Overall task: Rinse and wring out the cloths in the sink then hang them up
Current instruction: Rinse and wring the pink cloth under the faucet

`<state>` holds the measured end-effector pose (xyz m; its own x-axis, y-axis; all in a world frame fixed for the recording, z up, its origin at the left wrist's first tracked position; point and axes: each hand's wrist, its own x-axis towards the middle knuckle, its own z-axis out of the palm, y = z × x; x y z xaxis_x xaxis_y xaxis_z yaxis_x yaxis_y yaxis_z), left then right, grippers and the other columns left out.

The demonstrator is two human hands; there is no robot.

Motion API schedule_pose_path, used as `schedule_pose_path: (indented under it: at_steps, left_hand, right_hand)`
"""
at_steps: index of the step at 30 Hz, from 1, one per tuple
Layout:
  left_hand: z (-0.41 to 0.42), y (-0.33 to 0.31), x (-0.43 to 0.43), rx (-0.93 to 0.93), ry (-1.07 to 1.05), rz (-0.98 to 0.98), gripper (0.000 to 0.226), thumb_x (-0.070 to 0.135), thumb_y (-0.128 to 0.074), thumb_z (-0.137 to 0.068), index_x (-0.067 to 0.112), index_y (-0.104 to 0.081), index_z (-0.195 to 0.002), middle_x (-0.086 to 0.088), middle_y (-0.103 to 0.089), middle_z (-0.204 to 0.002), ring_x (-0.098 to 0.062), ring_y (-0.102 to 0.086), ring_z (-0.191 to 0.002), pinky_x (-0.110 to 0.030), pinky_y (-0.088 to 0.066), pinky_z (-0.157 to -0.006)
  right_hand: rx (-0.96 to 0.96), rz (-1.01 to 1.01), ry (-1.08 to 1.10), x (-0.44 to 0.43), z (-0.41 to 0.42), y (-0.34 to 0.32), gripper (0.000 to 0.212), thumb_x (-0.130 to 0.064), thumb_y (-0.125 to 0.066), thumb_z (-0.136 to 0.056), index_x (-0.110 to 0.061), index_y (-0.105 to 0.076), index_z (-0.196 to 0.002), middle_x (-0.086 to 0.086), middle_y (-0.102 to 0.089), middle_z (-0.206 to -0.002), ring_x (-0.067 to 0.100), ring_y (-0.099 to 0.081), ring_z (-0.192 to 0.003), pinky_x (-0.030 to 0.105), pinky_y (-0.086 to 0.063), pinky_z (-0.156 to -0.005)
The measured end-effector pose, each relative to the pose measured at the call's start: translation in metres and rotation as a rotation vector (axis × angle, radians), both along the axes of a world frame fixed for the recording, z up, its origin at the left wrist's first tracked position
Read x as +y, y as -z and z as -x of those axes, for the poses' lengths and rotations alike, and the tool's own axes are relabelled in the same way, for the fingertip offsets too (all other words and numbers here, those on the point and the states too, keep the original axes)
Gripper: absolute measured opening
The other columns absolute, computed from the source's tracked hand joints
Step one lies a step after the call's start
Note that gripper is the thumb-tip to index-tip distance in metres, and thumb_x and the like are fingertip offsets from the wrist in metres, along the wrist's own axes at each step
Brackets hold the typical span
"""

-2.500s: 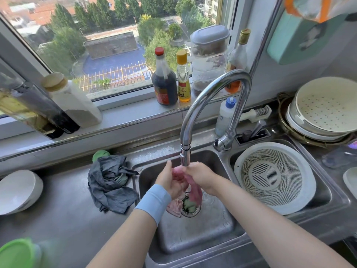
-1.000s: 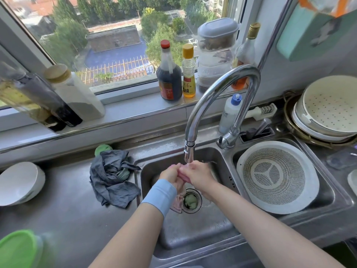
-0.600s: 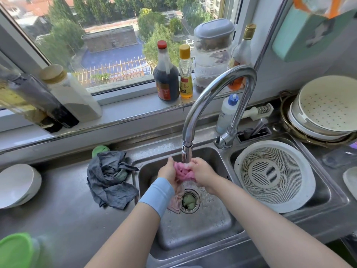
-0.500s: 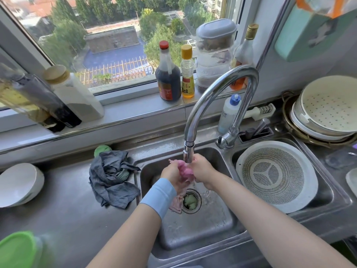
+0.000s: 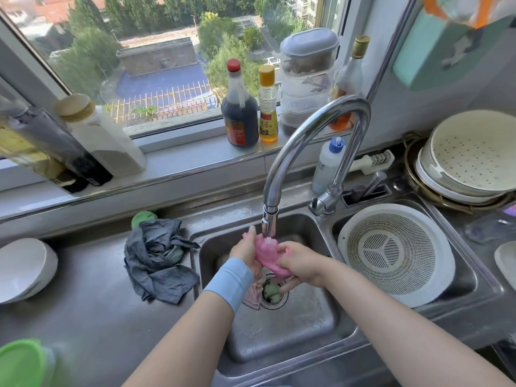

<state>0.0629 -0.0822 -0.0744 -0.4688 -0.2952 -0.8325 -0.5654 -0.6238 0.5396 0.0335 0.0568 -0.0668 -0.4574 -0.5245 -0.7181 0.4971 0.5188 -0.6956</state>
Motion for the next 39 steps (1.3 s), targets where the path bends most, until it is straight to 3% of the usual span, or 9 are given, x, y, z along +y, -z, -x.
schedule_pose_path:
  at_steps: [7,10,14,16,21,24,30,34,39]
  left_hand:
    - [-0.005,0.002,0.007,-0.043,0.092,-0.016,0.048,0.032,-0.044,-0.099,0.023,-0.068,-0.060,-0.004,-0.065,-0.063,-0.023,-0.054,-0.071,-0.045,-0.048,-0.087]
    - [-0.005,-0.006,0.015,0.014,0.050,-0.111,0.025,0.018,-0.041,-0.103,0.013,-0.065,-0.104,-0.012,-0.062,-0.085,-0.023,-0.056,-0.072,-0.039,-0.058,-0.069]
    - [-0.005,0.005,0.011,-0.015,-0.032,-0.019,0.033,0.028,-0.040,-0.106,0.003,-0.061,-0.108,-0.014,-0.068,-0.086,-0.028,-0.070,-0.091,-0.038,-0.058,-0.083]
    - [-0.007,0.004,0.012,0.012,-0.001,-0.021,0.020,0.022,-0.048,-0.104,0.005,-0.058,-0.108,-0.011,-0.066,-0.066,-0.021,-0.070,-0.066,-0.031,-0.060,-0.065]
    - [-0.001,0.010,0.009,0.081,0.009,-0.016,0.016,0.020,-0.060,-0.097,0.005,-0.056,-0.099,-0.015,-0.059,-0.088,-0.026,-0.062,-0.077,-0.047,-0.055,-0.090]
    - [0.002,0.009,0.007,0.116,-0.002,-0.038,0.031,0.038,-0.055,-0.099,0.009,-0.057,-0.110,-0.009,-0.050,-0.082,-0.022,-0.055,-0.069,-0.036,-0.054,-0.072]
    - [-0.008,0.006,-0.004,0.162,-0.019,-0.109,0.035,0.042,-0.044,-0.102,0.014,-0.051,-0.082,0.000,-0.049,-0.058,-0.016,-0.048,-0.053,-0.031,-0.048,-0.064]
    - [-0.018,0.011,-0.028,0.037,0.212,0.201,0.037,0.043,-0.045,-0.100,0.012,-0.065,-0.096,0.000,-0.071,-0.097,-0.023,-0.066,-0.091,-0.040,-0.048,-0.091]
    - [-0.031,0.017,-0.044,-0.164,0.541,0.646,0.015,0.024,-0.069,-0.082,0.011,-0.071,-0.090,-0.007,-0.071,-0.099,-0.020,-0.062,-0.087,-0.031,-0.051,-0.082]
  right_hand:
    - [0.236,-0.066,0.235,-0.029,0.006,0.000,0.030,-0.006,-0.044,-0.087,-0.020,-0.051,-0.061,0.003,-0.049,-0.053,0.014,-0.036,-0.041,0.016,-0.023,-0.041]
    - [0.203,0.016,0.313,-0.043,0.001,0.003,0.026,-0.028,-0.061,-0.090,-0.016,-0.062,-0.067,0.005,-0.064,-0.061,0.013,-0.044,-0.043,0.022,-0.037,-0.051]
    - [0.200,0.038,0.403,-0.047,-0.012,0.010,0.042,-0.046,-0.069,-0.074,-0.015,-0.058,-0.047,0.004,-0.055,-0.049,0.022,-0.050,-0.049,0.035,-0.044,-0.062]
    - [0.167,0.043,0.422,-0.041,-0.015,0.012,0.048,-0.052,-0.069,-0.064,-0.015,-0.053,-0.039,0.004,-0.051,-0.045,0.021,-0.048,-0.046,0.034,-0.041,-0.059]
    - [0.258,-0.074,0.213,-0.007,-0.011,0.023,0.039,-0.053,-0.058,-0.093,-0.021,-0.055,-0.070,0.000,-0.052,-0.055,0.012,-0.043,-0.042,0.023,-0.032,-0.046]
    - [0.107,0.028,0.061,0.019,-0.010,0.028,0.017,-0.034,-0.060,-0.097,-0.021,-0.053,-0.106,-0.002,-0.056,-0.065,0.011,-0.047,-0.045,0.022,-0.035,-0.041]
    - [0.487,-0.208,-0.198,0.032,0.011,0.033,0.026,-0.036,-0.068,-0.090,-0.015,-0.073,-0.075,-0.005,-0.061,-0.063,0.007,-0.052,-0.058,0.025,-0.040,-0.057]
    - [0.477,-0.109,0.022,0.018,0.018,0.028,0.022,-0.031,-0.063,-0.094,-0.017,-0.078,-0.087,0.008,-0.075,-0.085,0.014,-0.062,-0.075,0.031,-0.046,-0.068]
    - [0.219,0.084,0.191,-0.012,0.019,0.006,0.025,-0.015,-0.060,-0.092,-0.019,-0.067,-0.068,0.008,-0.060,-0.068,0.017,-0.054,-0.056,0.037,-0.048,-0.061]
